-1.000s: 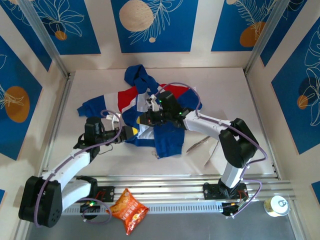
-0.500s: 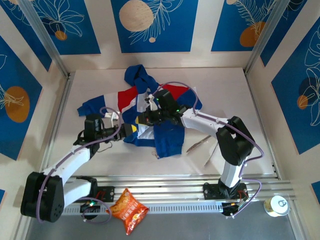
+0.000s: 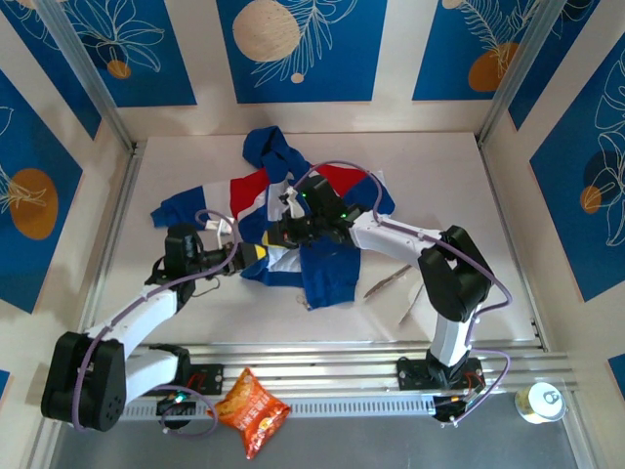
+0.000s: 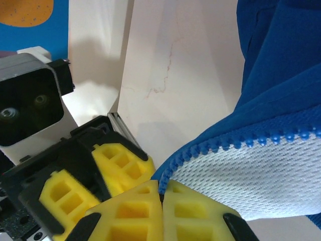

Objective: Zip up the jacket

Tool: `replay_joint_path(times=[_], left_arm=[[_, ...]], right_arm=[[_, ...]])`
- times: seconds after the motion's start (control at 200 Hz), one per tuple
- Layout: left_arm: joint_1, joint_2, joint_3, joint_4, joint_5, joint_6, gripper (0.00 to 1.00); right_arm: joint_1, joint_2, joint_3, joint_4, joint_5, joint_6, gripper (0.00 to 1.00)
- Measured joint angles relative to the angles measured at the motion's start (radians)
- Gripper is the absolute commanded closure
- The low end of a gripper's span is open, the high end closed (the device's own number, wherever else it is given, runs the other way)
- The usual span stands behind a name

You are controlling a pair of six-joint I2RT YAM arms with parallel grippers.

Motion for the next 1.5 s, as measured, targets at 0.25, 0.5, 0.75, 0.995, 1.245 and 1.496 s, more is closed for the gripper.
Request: replay_joint_path(times=[0.25,0.5,0.75,0.995,1.245,1.496], left_arm=[[0.001,-0.004,-0.036,0.007,-0.008,-0.002,1.00],[0.001,-0.111,-0.081,-0.106,-0.072,0.047,1.00],[0.001,-0.114,-0.119,-0.152,-0.108,0.067,1.00],[0.001,-0.082,-0.119,-0.152,-0.110,0.068,1.00],[0.001,-0.106,-0.119,-0.175,-0.111,0.075,1.00],[0.001,-0.170,-0.137,-0.210,-0.122,0.078,1.00]], right_arm=[[-0.002,0.001,0.009,-0.053,0.005,-0.023,0.66],[-0.036,-0.062,-0.005,-0.259,0.107,-0.113,0.54],[0.009,-0.103,-0.079,-0.541,0.336,-0.192,0.49],[0.105,-0.026,-0.101,-0.645,0.457,-0.190,0.45],[0.142,0.042,-0.103,-0.650,0.518,-0.166,0.51],[0.142,0.010,-0.155,-0.603,0.529,-0.163,0.79]])
